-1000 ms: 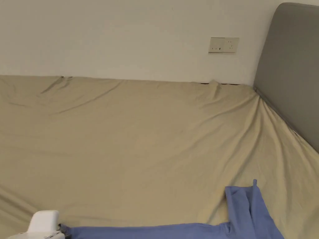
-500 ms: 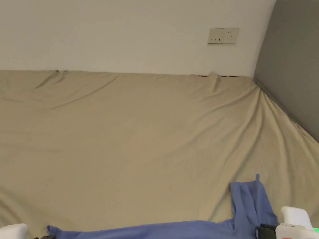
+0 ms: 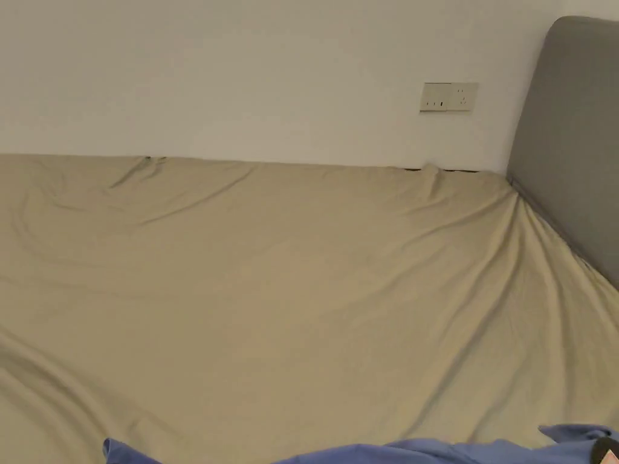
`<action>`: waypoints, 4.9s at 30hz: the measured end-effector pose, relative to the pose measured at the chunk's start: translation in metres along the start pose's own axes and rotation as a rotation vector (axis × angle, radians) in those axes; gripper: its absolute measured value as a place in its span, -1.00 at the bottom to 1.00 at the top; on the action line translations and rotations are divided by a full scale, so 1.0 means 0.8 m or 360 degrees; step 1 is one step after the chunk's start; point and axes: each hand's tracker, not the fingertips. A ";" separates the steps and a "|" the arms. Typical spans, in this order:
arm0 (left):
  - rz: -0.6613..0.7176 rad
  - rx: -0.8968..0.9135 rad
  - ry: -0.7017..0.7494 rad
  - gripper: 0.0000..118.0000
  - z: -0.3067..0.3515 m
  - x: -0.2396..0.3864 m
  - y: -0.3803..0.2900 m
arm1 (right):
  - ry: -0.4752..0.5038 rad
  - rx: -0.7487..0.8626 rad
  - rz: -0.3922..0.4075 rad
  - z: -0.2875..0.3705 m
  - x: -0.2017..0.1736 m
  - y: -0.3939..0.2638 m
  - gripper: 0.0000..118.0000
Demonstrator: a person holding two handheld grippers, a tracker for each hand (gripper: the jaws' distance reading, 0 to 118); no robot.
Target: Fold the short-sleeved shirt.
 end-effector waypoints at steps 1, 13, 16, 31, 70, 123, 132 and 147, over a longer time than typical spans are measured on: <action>-0.0014 0.0031 -0.0006 -0.93 0.022 0.006 -0.001 | -0.0007 0.0048 0.0000 0.023 -0.004 0.002 -0.91; -0.0062 0.0553 -0.0053 -0.93 0.247 0.057 -0.006 | 0.0108 0.0479 -0.0097 0.231 -0.047 0.009 -0.91; -0.0079 0.0639 -0.0074 -0.93 0.262 0.051 0.004 | 0.0148 0.0542 -0.0108 0.234 -0.055 0.019 -0.91; 0.0016 0.0974 -0.0400 -0.94 0.131 0.087 0.289 | 0.0425 0.0869 -0.0101 0.060 -0.078 0.282 -0.91; 0.0160 0.0543 -0.0130 -0.94 0.138 -0.007 -0.005 | 0.0289 0.0126 0.0044 0.125 0.001 -0.004 -0.91; 0.0292 -0.0619 0.0179 1.00 0.107 -0.159 -0.159 | -0.0090 -0.0227 0.0129 0.211 0.015 -0.138 -0.94; 0.0147 -0.0710 0.0281 0.87 0.041 -0.140 -0.182 | -0.0228 -0.0403 0.0156 0.203 0.031 -0.155 -0.94; 0.0075 -0.0619 0.0227 -0.87 0.067 -0.103 -0.172 | -0.0298 -0.1101 0.0137 0.073 0.094 -0.214 0.74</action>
